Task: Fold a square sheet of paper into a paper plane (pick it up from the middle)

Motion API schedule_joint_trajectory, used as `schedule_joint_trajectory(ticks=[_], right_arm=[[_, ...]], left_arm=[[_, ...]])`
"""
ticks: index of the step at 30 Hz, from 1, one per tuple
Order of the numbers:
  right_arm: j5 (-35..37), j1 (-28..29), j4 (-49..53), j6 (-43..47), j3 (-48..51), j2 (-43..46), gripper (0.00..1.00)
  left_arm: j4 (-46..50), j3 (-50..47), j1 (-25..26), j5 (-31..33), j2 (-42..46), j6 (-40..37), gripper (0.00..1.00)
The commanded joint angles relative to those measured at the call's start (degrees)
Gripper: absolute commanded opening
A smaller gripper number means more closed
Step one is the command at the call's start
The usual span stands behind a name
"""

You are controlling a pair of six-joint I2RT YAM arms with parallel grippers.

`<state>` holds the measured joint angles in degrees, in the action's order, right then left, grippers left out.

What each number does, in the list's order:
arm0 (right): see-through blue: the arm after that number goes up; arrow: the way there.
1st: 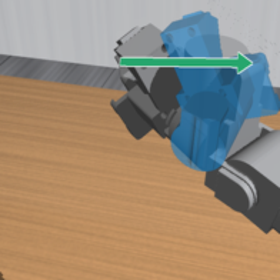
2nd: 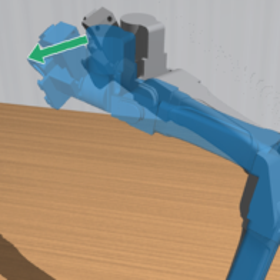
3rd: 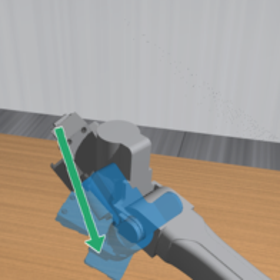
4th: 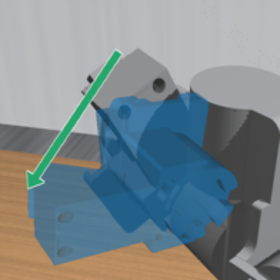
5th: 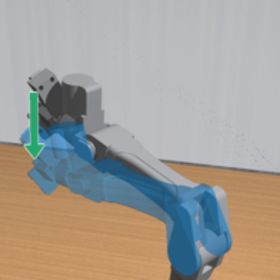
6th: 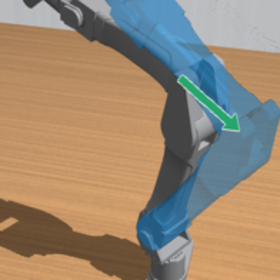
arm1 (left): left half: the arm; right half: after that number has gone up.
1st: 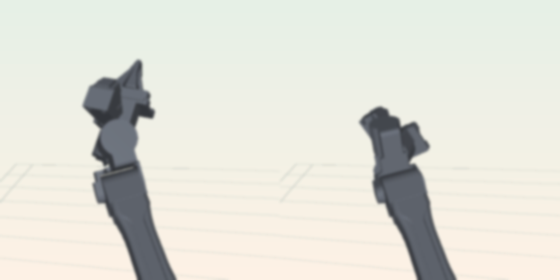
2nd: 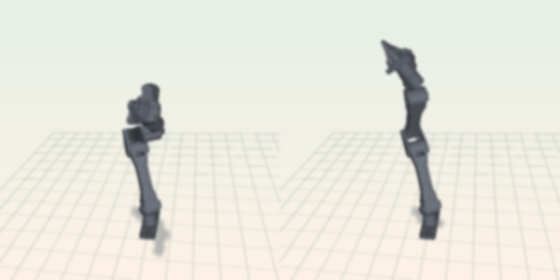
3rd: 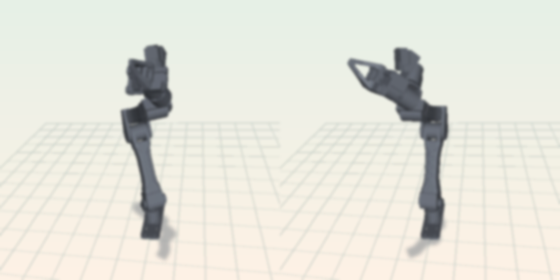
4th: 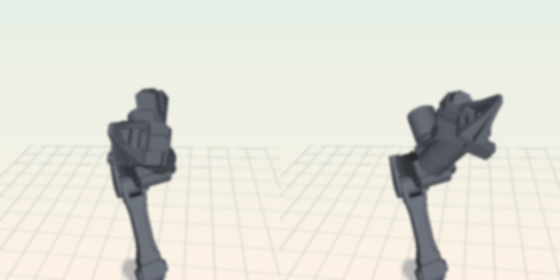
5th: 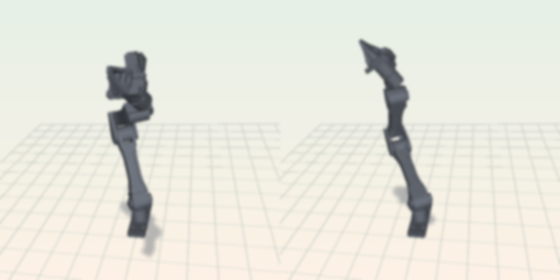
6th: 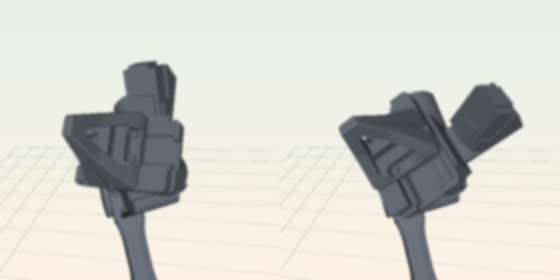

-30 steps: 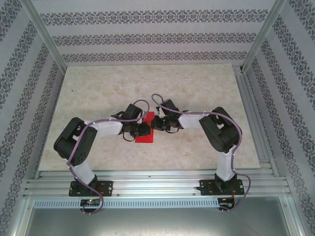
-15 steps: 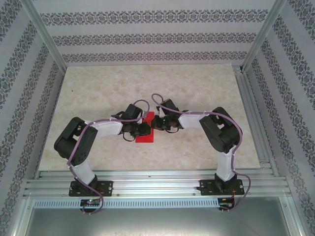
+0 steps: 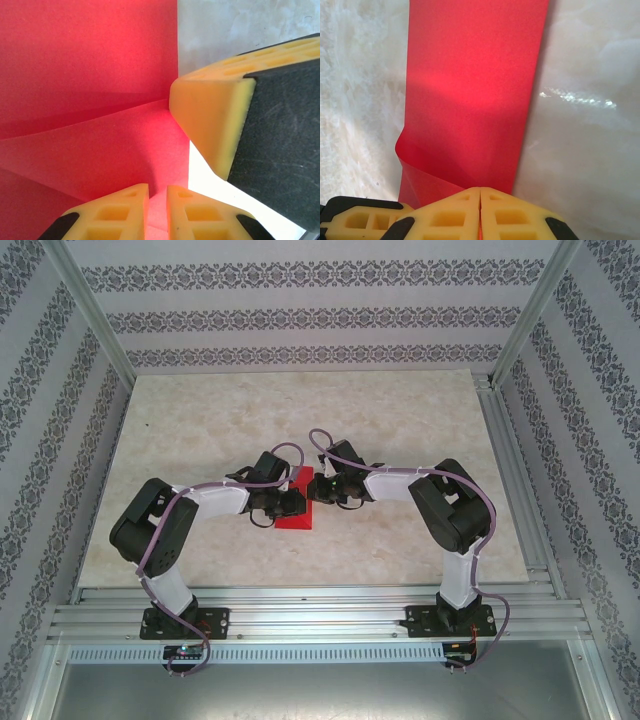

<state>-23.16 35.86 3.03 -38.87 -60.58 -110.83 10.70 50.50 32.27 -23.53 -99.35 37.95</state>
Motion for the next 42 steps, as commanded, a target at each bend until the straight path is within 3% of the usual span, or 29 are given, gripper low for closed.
schedule_joint_trajectory(ticks=[1,25,42], right_arm=[[2.45,-0.63,-0.14,0.65,0.1,-0.4,0.09],[3.66,-0.57,2.1,0.54,-1.08,-2.99,0.09],[3.72,-0.47,2.77,0.51,-1.74,-3.3,0.09]], left_arm=[[-0.77,0.65,-0.37,-0.48,-1.06,-1.06,0.19],[-0.77,1.34,-0.37,-0.26,3.48,-0.53,0.19],[1.95,1.97,-0.36,4.61,-2.32,-1.32,0.16]])
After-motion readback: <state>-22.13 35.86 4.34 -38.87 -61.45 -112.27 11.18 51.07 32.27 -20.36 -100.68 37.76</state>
